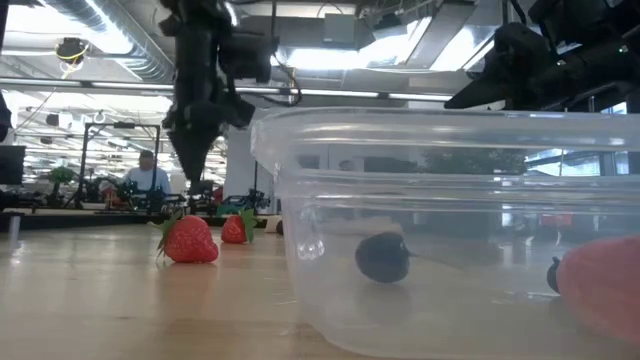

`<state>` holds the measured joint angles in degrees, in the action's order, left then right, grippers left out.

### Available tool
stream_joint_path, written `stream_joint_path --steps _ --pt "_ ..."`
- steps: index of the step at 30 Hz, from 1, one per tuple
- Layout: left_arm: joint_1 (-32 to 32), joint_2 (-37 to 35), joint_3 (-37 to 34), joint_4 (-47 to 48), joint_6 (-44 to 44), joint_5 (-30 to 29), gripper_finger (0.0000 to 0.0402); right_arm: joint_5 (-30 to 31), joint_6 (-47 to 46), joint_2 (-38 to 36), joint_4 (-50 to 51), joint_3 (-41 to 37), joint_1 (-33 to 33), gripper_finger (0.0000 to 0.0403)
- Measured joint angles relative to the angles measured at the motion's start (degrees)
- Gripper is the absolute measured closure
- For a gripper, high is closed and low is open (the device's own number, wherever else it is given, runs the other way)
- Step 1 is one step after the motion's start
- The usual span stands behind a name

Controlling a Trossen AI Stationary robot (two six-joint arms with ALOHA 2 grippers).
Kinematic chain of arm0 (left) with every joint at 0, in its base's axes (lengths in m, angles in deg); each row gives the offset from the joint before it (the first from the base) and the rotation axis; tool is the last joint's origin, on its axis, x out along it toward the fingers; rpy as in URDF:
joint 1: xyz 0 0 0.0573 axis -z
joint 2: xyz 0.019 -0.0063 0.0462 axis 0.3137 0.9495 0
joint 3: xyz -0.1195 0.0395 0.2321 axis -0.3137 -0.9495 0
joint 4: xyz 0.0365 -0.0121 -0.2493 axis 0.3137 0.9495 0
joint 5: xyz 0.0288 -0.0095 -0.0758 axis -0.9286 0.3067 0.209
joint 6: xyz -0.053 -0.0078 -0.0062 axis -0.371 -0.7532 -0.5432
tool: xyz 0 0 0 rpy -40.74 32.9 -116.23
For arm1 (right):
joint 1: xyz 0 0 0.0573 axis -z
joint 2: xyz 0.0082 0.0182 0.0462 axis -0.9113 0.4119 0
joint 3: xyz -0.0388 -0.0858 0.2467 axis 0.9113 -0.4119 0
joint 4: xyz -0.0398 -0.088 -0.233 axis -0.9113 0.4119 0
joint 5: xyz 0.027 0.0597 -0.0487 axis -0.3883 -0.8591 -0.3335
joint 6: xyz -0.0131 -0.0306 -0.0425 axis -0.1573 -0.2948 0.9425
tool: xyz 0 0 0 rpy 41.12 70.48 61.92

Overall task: Pick and placing Produce into tupperware
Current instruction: Put the blueberry into the transparent container

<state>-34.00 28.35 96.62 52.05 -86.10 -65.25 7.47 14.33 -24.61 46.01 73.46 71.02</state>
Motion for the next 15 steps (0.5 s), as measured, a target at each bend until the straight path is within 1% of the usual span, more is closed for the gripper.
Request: stream_joint_path --steps 4,7,12,15 --pt "-0.1 0.0 -2.9 -3.4 -3.5 0.8 0.0328 0.0 -1.1 0.0 0.0 0.0 0.0 0.0111" --pt "0.1 0.0 -3.6 -5.3 -6.7 0.9 0.0334 0.0 -1.4 0.0 -0.3 0.0 0.0 0.0111" --pt "0.6 0.0 -3.6 -6.8 -7.1 0.8 0.0342 0.0 -2.4 0.0 -0.3 0.0 0.0 0.0111" --pt "0.6 0.0 -3.6 -6.7 -7.4 0.9 0.0339 0.0 -2.4 0.0 -0.3 0.0 0.0 0.0111"
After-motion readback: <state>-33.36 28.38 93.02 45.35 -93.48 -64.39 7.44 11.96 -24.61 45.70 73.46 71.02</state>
